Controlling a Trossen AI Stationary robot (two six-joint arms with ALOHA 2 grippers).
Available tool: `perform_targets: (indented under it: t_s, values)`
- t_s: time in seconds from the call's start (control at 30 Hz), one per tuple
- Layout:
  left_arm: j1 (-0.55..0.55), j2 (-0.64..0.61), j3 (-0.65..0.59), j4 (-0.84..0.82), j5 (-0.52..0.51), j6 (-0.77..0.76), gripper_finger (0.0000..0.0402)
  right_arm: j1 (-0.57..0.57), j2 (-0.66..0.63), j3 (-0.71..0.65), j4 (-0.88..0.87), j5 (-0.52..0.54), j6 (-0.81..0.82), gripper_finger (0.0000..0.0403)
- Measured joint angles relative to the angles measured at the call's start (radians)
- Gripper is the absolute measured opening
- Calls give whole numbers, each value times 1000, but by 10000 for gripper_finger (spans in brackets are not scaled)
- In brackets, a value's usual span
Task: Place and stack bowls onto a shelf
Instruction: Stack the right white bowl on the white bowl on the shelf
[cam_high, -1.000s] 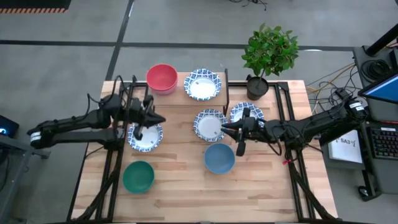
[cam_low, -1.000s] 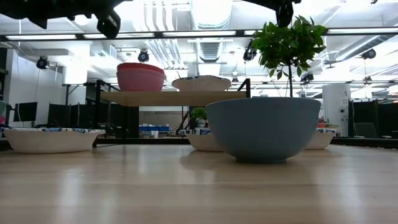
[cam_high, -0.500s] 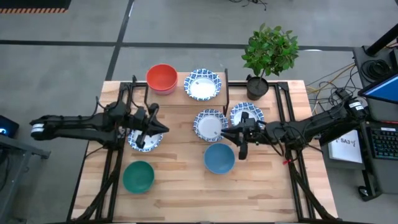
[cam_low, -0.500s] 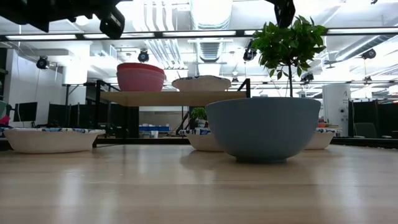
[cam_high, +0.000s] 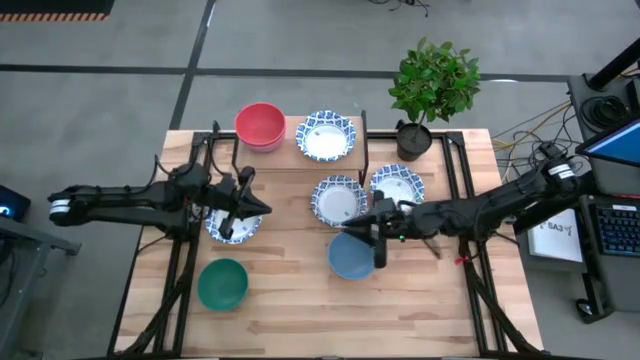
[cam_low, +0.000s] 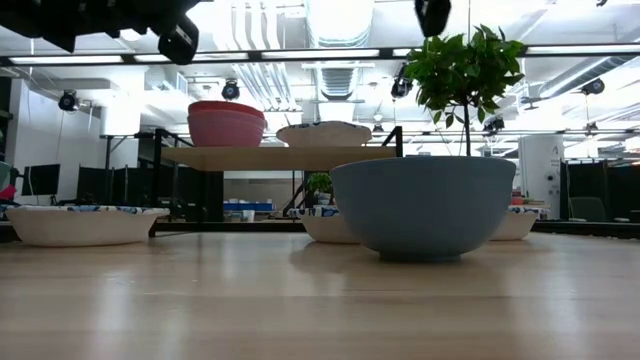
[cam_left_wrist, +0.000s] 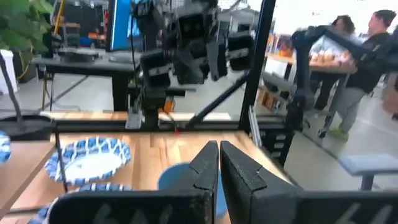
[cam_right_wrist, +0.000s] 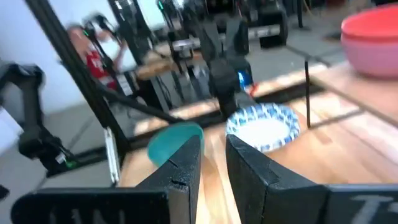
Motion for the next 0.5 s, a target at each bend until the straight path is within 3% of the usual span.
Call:
perform_targets:
  t_s: [0.13,0.5]
  values:
    - [0,-27,15,-81,-6,33,0,-8,88,180,-345,10,137,66]
    - [1,-59,20,-137,-154,106,0,-72,369,684,-1335,-5,601,65]
